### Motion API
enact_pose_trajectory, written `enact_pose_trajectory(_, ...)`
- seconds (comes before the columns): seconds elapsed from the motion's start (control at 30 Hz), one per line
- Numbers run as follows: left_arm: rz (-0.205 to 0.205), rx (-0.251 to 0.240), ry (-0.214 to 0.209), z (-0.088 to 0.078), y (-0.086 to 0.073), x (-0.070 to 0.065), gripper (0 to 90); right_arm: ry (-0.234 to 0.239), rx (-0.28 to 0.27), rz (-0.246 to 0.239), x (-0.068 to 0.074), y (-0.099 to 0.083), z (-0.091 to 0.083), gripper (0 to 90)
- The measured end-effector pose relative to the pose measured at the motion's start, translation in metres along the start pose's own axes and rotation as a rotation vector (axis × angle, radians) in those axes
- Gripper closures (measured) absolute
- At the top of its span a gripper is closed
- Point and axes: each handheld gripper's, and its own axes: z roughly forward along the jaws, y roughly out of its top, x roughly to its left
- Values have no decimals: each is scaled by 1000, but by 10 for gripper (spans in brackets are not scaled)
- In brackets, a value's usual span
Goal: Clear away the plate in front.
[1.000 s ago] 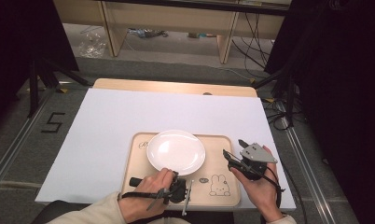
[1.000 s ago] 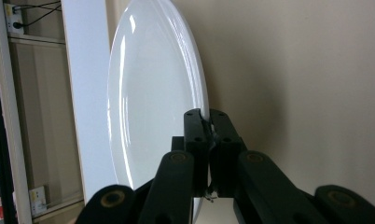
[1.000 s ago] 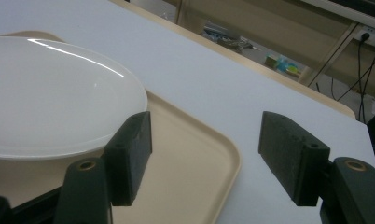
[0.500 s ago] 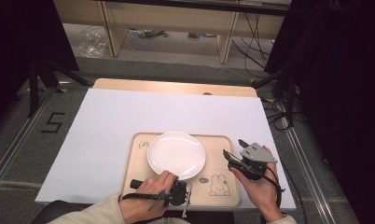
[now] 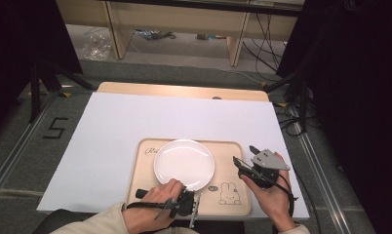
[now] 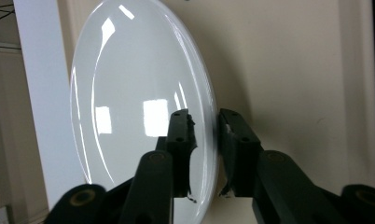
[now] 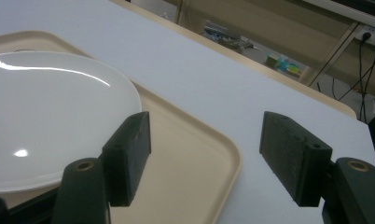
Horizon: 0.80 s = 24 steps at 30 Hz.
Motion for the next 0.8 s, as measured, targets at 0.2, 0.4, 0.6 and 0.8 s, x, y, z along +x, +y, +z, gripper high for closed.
enact_pose_trajectory(0.2, -45, -39, -4, -7, -4, 8, 590, 5, 1, -6, 0, 0, 0, 341)
enact_pose_trajectory(0.4, -119, -117, -17, -9, -13, 22, 445, 4, 0, -5, 0, 0, 0, 339)
enact_pose_trajectory(0.6, -182, -204, -22, -10, -24, 31, 368, 6, -2, -6, -1, 0, 0, 336)
enact_pose_trajectory(0.8, -226, -294, -17, -9, -35, 37, 326, 7, -2, 3, -1, 0, 0, 334)
